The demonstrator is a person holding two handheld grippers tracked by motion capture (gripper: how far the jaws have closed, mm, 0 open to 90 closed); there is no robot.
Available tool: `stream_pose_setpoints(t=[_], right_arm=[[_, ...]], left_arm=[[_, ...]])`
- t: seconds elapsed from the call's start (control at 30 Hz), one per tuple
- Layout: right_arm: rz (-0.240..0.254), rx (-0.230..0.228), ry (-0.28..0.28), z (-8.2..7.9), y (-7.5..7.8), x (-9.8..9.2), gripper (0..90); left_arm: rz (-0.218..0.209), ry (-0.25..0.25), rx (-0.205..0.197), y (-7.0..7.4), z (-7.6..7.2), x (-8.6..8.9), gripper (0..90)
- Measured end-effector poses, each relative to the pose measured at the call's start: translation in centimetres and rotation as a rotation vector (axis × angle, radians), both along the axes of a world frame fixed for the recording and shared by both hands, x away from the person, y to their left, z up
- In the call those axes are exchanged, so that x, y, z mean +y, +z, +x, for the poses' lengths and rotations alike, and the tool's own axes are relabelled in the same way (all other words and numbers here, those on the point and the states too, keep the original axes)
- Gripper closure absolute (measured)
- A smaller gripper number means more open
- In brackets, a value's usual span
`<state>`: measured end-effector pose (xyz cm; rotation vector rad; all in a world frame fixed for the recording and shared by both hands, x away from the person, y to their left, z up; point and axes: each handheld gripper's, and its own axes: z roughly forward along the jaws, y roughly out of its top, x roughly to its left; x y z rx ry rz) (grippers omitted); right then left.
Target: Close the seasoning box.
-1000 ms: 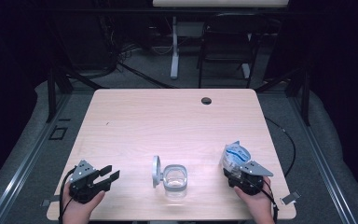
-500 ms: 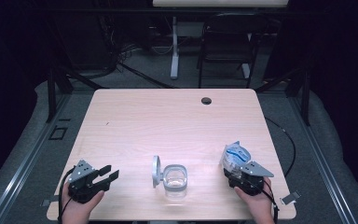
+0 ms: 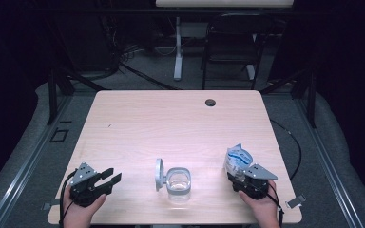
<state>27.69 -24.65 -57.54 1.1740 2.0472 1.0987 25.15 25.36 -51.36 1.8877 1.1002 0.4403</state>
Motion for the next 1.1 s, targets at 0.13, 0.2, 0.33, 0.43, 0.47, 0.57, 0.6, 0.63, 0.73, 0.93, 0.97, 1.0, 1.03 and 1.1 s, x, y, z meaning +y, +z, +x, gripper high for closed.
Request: stream_pose_setpoints(t=[0.13,0.2,0.33,0.43,0.47,0.57,0.6,0.63,0.73,0.93,0.97,1.0,1.03,1.1], right_arm=[[-0.010,-0.011,0.015,-0.1,0.3,0.3,45.0],[-0.009,-0.018,0.021,-0.2,0.4,0.5,44.9],[-0.013,-0.027,0.033,-0.4,0.8,0.8,45.0],[-0.002,-0.040,0.037,-0.4,1.0,1.0,45.0],[-0.006,-0.037,0.039,-0.5,1.1,1.0,44.9],[0.007,-0.034,0.049,-0.7,1.4,1.3,44.9],[0.008,-0.039,0.055,-0.7,1.4,1.4,44.9],[0.003,-0.039,0.060,-0.7,1.5,1.4,45.0],[-0.003,-0.046,0.074,-0.9,1.7,1.8,45.0],[-0.008,-0.057,0.101,-1.1,2.0,2.5,44.9],[-0.012,-0.058,0.106,-1.2,2.0,2.6,45.0],[-0.012,-0.056,0.112,-1.2,2.1,2.7,44.9],[-0.008,-0.059,0.112,-1.2,2.1,2.8,45.0],[-0.007,-0.063,0.121,-1.3,2.2,3.1,45.0]], left_arm=[[0.000,0.000,0.000,0.0,0.0,0.0,59.1],[0.000,0.000,0.000,0.0,0.0,0.0,59.2],[0.001,0.001,0.002,0.0,0.0,0.0,59.1],[0.001,0.001,0.002,0.0,0.0,0.0,59.1],[0.002,0.001,0.001,0.0,0.0,0.0,59.1],[-0.001,0.004,0.001,-0.1,0.0,0.0,59.1],[-0.001,0.004,0.002,0.0,0.0,0.0,59.1],[-0.001,0.006,0.002,0.0,0.0,0.1,59.1],[0.000,0.008,0.001,0.0,0.0,0.1,59.1],[-0.002,0.009,0.002,-0.1,0.0,0.2,59.1],[0.001,0.007,0.002,-0.1,0.0,0.2,59.1],[0.001,0.008,0.002,-0.1,0.0,0.2,59.1],[0.001,0.008,0.002,-0.1,0.0,0.2,59.1],[0.001,0.008,0.002,-0.1,0.0,0.2,59.1]])
